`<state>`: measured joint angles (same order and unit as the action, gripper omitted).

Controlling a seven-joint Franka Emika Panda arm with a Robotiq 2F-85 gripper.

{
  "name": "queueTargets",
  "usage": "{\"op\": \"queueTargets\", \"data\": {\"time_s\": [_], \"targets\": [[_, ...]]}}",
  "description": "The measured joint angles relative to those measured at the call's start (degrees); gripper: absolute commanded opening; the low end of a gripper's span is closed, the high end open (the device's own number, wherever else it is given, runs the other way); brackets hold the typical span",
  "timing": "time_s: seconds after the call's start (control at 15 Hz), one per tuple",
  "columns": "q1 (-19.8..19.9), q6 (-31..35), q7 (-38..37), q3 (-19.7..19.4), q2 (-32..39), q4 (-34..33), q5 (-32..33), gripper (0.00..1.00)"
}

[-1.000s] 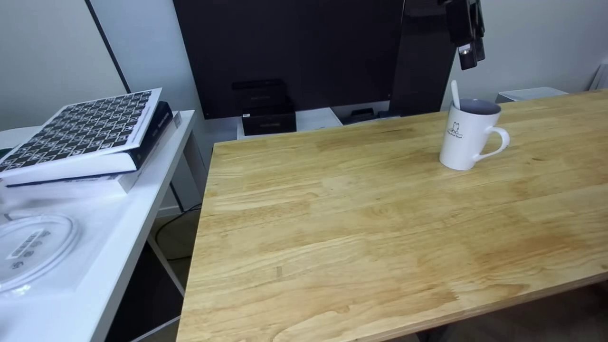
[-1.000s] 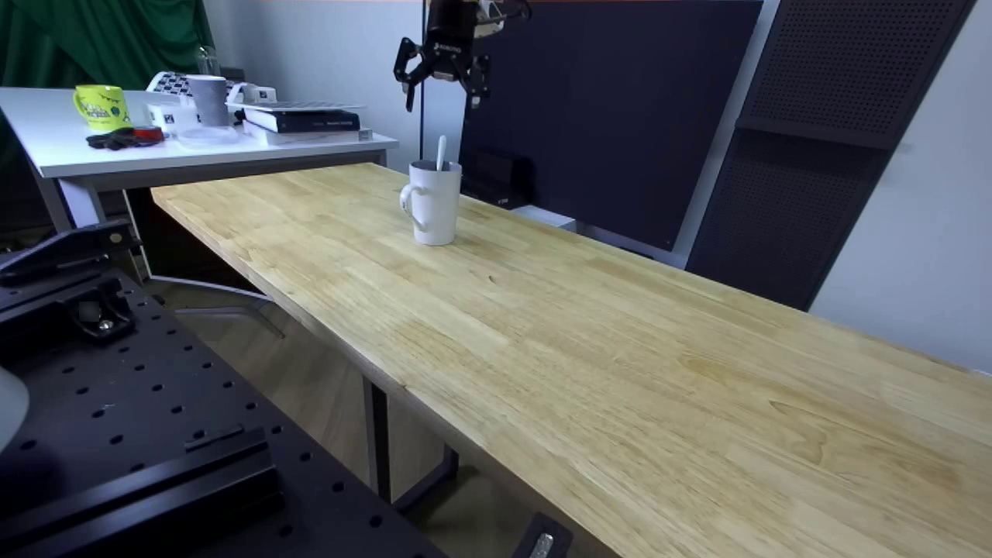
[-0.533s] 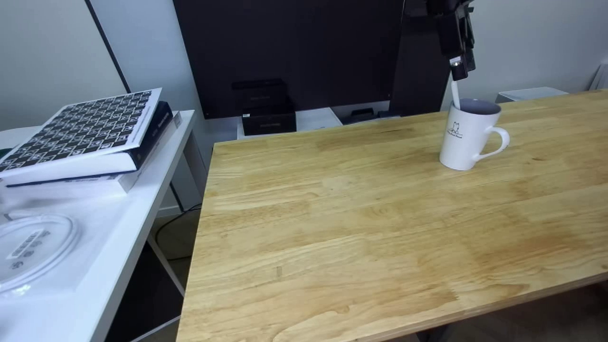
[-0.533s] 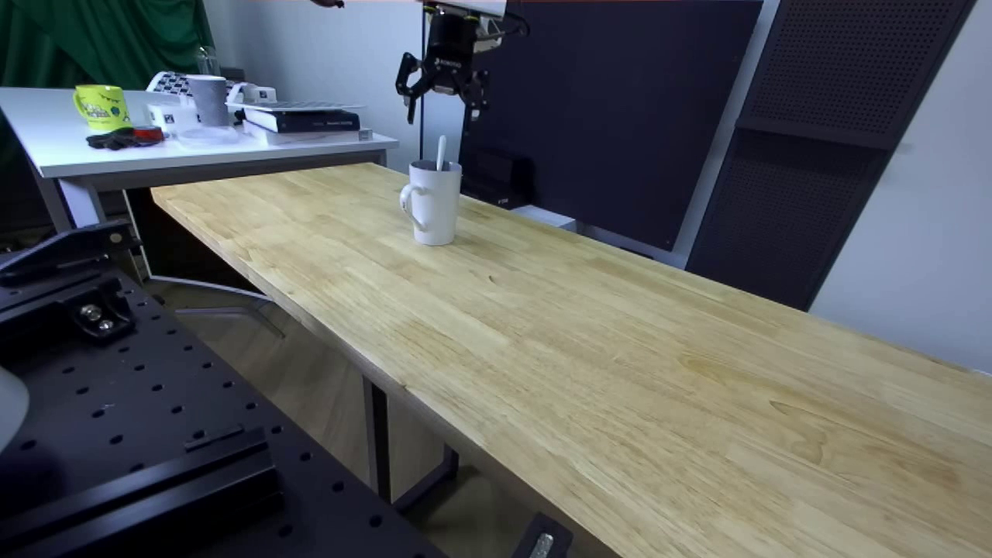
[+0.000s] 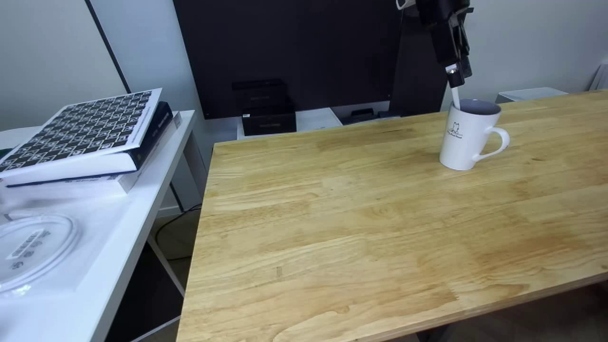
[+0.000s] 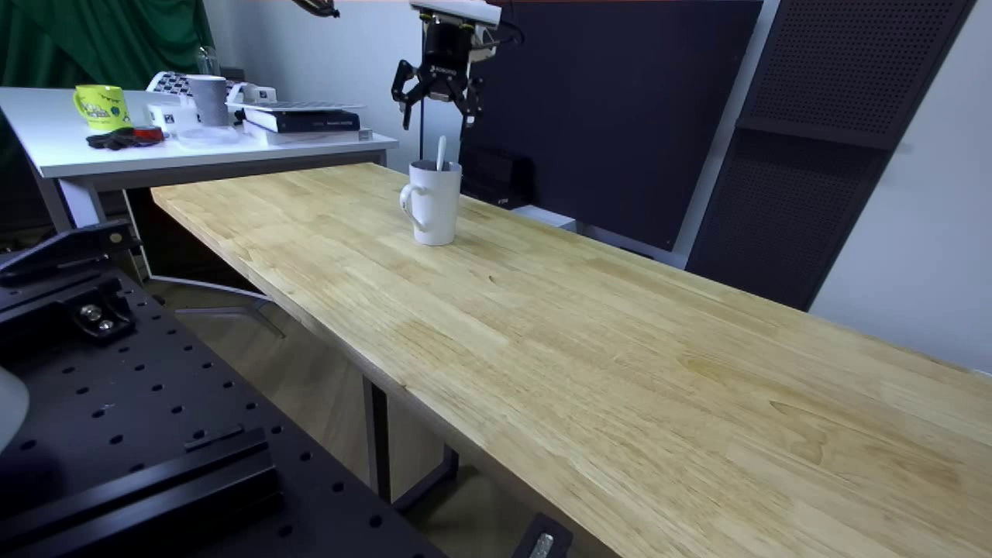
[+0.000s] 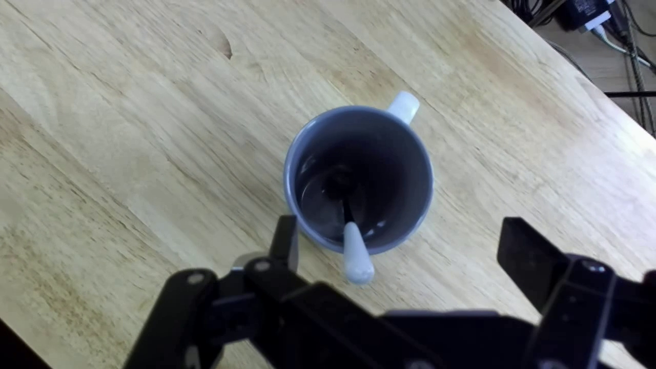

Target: Take the spoon out of the mug and put it on the table

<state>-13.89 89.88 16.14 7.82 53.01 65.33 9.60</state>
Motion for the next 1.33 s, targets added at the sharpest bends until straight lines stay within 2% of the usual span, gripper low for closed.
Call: {"op": "queueTargets", "data": {"time_s": [0.4,0.47,0.53,0.6,0.8,1.2,1.33], "targets": [[-0.12,-1.28,0.21,-0.01,2.02,-2.26,0.54,1.0],[-0.16,-1.56,0.33,-0.01,2.45,-2.68,0.54,0.75],[-0.24,-1.81,0.45,-0.01,2.87,-3.06,0.54,0.75],[-0.36,-2.03,0.55,-0.01,3.25,-3.47,0.56,0.69],[-0.92,-2.84,0.68,-0.05,4.23,-4.8,0.71,0.45],[-1.92,-4.27,0.74,-0.13,5.1,-7.15,1.67,0.05],[-2.05,-4.55,0.74,-0.18,5.24,-7.73,1.78,0.0]]}}
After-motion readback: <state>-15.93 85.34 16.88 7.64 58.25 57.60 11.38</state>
